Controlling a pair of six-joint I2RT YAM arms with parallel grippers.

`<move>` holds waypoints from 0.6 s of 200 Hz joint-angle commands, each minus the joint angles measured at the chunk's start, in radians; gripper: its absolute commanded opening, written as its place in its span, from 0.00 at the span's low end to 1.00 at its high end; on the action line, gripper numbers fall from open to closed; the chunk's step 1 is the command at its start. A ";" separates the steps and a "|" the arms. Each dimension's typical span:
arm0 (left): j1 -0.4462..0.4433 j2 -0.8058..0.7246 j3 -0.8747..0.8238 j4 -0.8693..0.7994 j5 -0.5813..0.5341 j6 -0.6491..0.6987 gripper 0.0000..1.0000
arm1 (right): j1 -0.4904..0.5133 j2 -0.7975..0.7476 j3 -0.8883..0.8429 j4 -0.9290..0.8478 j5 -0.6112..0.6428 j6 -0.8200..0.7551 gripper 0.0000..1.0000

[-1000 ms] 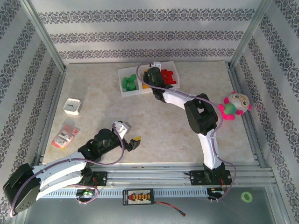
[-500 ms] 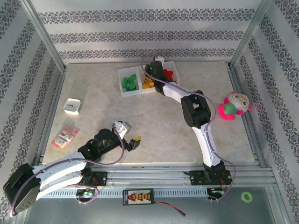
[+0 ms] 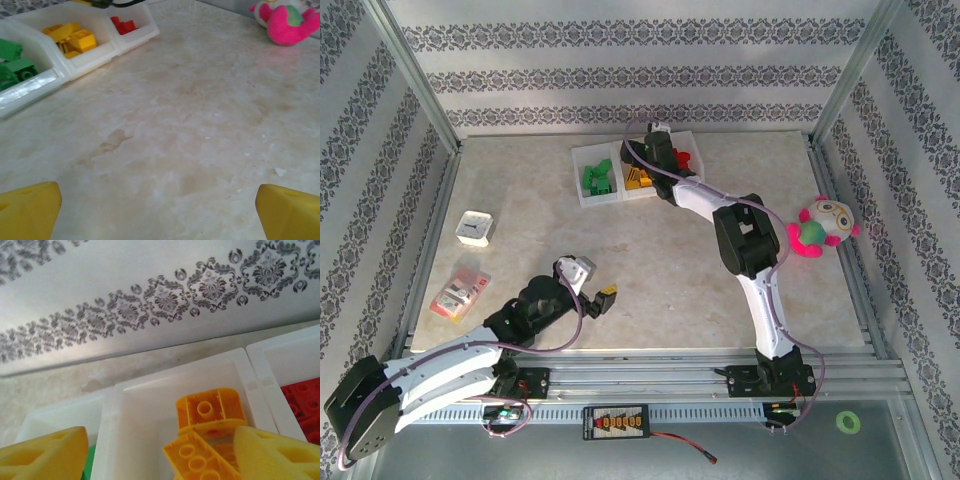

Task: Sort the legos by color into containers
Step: Place the lego in the container, then reset both arms

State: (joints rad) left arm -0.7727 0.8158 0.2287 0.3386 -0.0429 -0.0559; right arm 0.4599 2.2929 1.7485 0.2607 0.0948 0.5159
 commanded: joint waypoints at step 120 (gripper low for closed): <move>0.349 0.198 0.153 0.090 -0.219 0.036 0.99 | -0.076 -1.001 -0.974 0.055 0.089 -0.355 0.98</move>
State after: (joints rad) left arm -0.4610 0.9939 0.3248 0.3683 -0.2188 -0.0334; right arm 0.4404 1.4502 0.8837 0.3477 0.0978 0.2485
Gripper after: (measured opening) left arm 0.993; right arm 0.982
